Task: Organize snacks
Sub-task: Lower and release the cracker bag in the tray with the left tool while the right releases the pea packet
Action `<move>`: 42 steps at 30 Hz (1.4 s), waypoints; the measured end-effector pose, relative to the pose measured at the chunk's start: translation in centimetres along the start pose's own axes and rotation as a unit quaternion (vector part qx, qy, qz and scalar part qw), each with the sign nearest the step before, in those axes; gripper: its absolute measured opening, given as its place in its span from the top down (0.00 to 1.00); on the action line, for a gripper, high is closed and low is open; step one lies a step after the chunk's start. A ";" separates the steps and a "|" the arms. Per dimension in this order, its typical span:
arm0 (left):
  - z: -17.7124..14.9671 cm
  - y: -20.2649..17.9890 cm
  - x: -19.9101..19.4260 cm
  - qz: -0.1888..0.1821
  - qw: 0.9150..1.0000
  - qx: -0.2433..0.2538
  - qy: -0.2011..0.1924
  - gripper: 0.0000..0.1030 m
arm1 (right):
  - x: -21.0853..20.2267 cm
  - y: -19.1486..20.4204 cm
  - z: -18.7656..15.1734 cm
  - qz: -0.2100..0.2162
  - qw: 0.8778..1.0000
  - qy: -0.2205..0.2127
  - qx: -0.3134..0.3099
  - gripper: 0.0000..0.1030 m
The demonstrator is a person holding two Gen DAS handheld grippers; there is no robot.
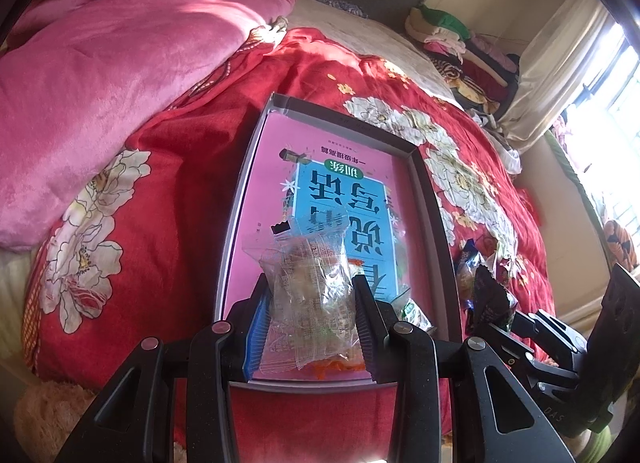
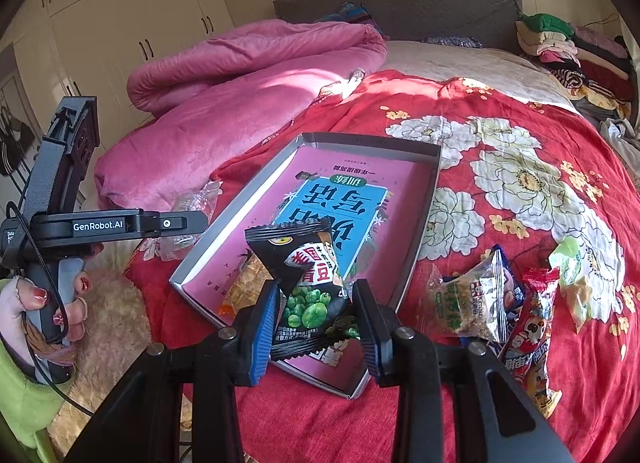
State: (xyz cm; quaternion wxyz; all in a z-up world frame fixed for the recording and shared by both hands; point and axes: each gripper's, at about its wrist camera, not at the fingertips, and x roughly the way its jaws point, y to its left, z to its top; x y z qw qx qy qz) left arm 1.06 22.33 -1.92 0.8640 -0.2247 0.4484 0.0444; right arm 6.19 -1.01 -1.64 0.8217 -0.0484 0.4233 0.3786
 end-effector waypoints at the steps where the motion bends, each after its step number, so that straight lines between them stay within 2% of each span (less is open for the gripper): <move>1: 0.0 0.0 0.2 0.002 1.000 0.002 0.002 0.61 | 0.2 0.0 -0.1 -0.001 1.000 0.002 0.000 0.63; 24: -0.6 -0.3 2.8 0.017 0.999 0.022 0.034 0.61 | 3.2 -0.9 -1.1 0.002 0.999 0.039 0.020 0.63; 42: -0.8 -0.5 3.8 0.034 0.998 0.030 0.047 0.61 | 4.2 -0.8 -1.6 -0.013 0.999 0.053 0.007 0.62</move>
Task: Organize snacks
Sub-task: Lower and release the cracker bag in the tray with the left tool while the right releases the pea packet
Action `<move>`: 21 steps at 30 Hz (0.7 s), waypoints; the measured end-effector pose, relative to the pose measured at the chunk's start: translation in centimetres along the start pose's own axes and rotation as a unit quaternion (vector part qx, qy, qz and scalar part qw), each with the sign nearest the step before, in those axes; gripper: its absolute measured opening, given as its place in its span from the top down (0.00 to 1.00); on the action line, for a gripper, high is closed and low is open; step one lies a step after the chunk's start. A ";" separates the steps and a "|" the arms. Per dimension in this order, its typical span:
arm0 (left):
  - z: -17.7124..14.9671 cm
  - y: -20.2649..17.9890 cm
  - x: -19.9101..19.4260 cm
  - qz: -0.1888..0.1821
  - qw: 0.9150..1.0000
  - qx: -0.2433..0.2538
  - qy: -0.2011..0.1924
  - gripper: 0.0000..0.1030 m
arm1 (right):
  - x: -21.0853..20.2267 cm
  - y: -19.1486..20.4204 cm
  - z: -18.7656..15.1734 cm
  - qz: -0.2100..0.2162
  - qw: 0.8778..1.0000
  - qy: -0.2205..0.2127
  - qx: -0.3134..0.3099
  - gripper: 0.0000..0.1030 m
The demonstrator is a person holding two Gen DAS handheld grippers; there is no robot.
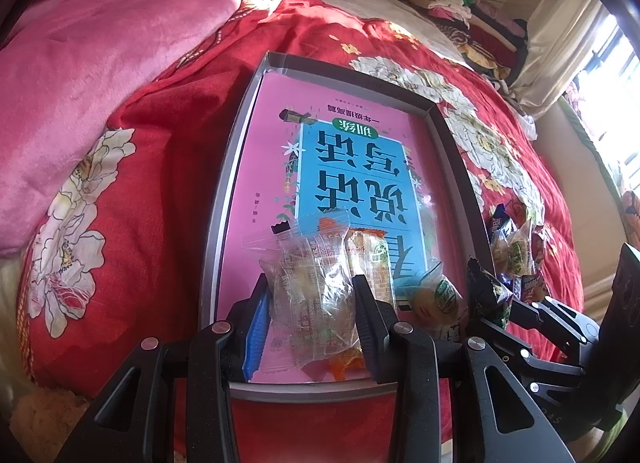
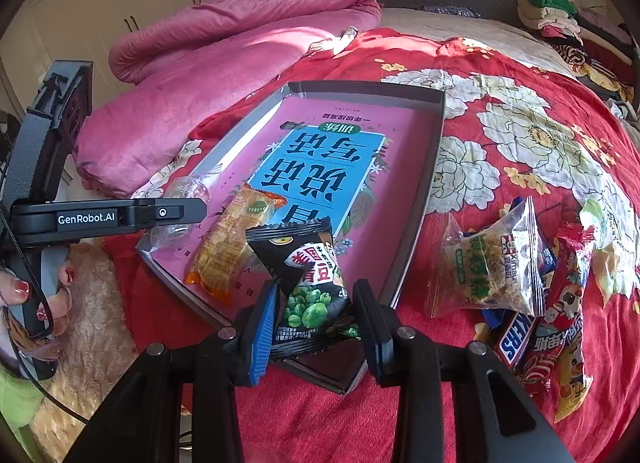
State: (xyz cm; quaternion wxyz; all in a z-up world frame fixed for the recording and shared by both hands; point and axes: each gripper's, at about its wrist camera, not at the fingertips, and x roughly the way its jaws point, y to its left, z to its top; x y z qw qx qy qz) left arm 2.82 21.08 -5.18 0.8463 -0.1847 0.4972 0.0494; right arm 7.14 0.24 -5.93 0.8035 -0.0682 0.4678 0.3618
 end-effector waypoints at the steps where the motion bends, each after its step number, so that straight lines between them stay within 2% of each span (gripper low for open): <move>1: 0.0 0.0 0.0 0.000 1.000 0.000 0.000 0.61 | 0.0 0.0 -0.1 0.000 1.000 0.001 0.000 0.62; 21: -0.1 -0.1 0.6 0.008 1.000 0.007 0.007 0.61 | -0.2 0.1 -0.3 -0.005 1.000 0.004 -0.002 0.61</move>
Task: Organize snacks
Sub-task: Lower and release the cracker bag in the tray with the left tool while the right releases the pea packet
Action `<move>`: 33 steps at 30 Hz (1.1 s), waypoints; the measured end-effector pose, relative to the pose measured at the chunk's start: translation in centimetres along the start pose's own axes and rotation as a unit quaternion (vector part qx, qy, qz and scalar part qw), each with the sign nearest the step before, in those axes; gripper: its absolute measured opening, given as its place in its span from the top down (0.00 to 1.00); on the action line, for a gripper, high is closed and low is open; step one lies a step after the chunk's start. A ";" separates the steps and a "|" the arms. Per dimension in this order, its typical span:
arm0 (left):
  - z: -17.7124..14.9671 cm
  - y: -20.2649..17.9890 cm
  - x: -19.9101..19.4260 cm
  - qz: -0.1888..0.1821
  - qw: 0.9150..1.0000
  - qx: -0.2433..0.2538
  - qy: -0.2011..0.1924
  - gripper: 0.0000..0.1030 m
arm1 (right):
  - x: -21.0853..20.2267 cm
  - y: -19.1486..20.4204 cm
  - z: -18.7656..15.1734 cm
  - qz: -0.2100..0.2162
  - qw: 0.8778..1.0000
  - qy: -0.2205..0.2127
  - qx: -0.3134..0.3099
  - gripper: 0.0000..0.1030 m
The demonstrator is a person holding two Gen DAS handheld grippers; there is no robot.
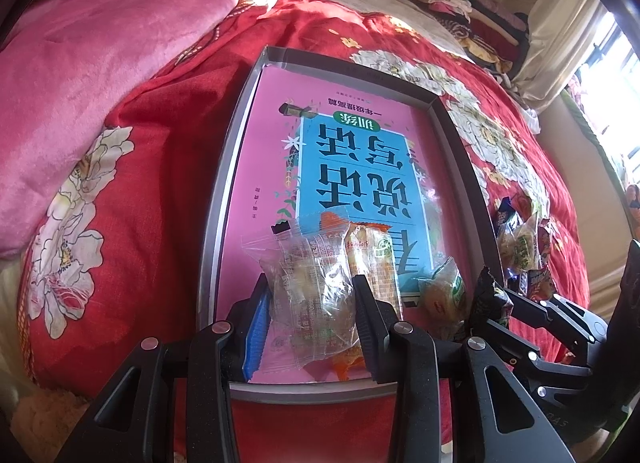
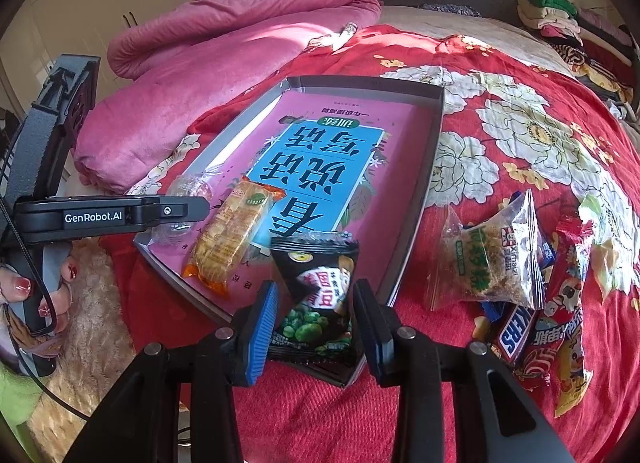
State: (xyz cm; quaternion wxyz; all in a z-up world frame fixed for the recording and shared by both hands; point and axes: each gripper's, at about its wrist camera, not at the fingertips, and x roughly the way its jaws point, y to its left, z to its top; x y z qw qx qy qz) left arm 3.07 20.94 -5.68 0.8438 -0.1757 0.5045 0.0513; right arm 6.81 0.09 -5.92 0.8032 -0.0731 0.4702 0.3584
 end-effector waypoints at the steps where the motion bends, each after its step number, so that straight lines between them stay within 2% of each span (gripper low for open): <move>1: 0.0 0.0 0.0 0.000 1.000 0.000 0.000 0.61 | -0.1 0.0 0.0 0.001 1.000 -0.001 0.001 0.61; 11: 0.1 0.2 0.2 -0.001 1.000 -0.006 0.004 0.60 | -1.1 -0.4 0.2 0.005 1.000 -0.023 0.008 0.53; 16: 0.2 0.3 0.2 -0.002 1.000 -0.009 0.002 0.60 | -1.6 -0.4 0.2 0.000 0.999 -0.033 0.004 0.52; 29: 0.5 0.8 -1.4 -0.021 0.999 -0.023 -0.034 0.59 | -2.6 -0.1 0.3 -0.009 0.999 -0.049 -0.006 0.51; 33: 0.7 0.5 -2.1 -0.031 0.998 -0.018 -0.051 0.55 | -3.0 0.1 0.3 -0.013 0.998 -0.054 -0.011 0.51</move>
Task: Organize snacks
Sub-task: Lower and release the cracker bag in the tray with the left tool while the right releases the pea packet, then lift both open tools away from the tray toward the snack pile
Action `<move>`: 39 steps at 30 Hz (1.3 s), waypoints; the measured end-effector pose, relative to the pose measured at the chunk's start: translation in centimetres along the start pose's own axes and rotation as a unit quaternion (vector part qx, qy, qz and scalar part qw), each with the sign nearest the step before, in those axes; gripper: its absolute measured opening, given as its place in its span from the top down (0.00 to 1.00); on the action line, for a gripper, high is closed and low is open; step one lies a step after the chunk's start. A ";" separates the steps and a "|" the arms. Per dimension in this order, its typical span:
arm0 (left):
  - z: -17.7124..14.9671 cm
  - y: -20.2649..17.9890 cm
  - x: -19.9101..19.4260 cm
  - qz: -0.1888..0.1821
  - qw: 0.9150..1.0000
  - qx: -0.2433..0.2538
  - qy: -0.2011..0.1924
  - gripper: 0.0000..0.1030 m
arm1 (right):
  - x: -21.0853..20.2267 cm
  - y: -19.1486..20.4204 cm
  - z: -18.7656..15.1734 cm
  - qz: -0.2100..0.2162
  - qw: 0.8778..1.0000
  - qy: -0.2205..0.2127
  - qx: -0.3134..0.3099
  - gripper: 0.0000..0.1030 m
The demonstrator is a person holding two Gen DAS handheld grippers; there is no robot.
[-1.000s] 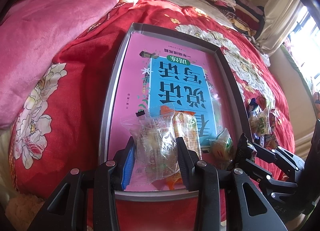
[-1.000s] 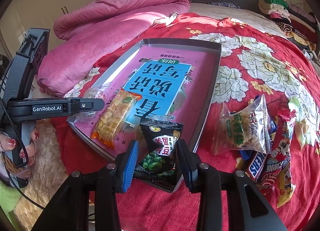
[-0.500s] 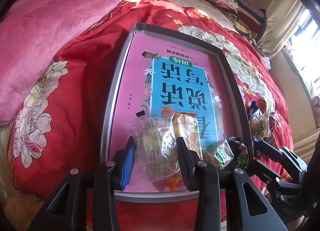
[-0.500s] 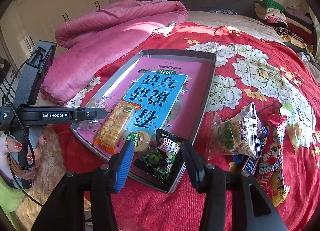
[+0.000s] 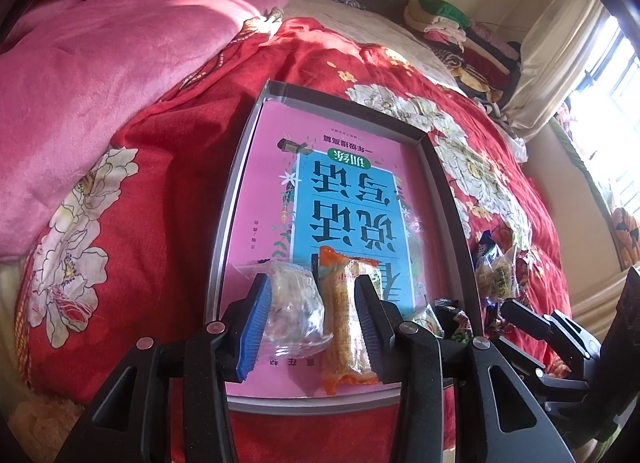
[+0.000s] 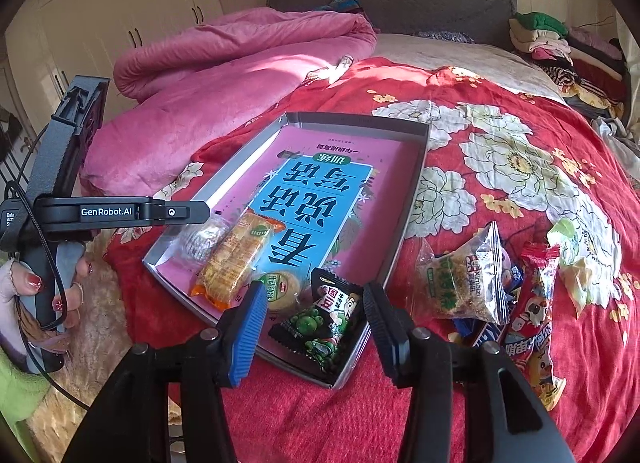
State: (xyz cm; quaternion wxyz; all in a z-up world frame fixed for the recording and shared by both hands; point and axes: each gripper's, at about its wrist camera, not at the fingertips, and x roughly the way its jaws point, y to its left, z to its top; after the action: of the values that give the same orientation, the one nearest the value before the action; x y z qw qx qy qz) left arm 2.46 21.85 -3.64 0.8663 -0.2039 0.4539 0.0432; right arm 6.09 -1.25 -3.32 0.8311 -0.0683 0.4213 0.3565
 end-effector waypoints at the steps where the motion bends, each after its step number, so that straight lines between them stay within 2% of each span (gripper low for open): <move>1: 0.1 -0.1 -0.2 -0.003 1.000 0.001 -0.005 0.54 | -0.1 0.1 0.0 -0.002 1.000 -0.002 -0.002 0.51; 7: 0.3 -0.7 -1.3 -0.015 0.999 0.012 -0.032 0.46 | -0.9 0.4 0.2 -0.006 1.000 -0.020 -0.010 0.51; 11: 0.3 -1.1 -1.8 -0.012 0.999 0.021 -0.043 0.40 | -1.6 0.5 0.3 -0.009 0.999 -0.033 -0.014 0.43; 19: 0.3 -2.4 -2.9 -0.008 0.998 0.036 -0.059 0.32 | -2.4 0.3 0.5 -0.013 0.999 -0.050 -0.014 0.41; 39: -0.4 -6.4 -5.2 -0.012 0.995 0.063 -0.081 0.30 | -6.0 -1.6 0.8 -0.030 0.995 -0.096 0.003 0.36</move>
State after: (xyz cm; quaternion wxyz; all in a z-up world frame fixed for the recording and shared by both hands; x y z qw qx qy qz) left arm 0.75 16.42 2.36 0.9117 -0.1505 0.3818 0.0203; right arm 5.35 -5.34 1.43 0.8784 -0.0436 0.3381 0.3350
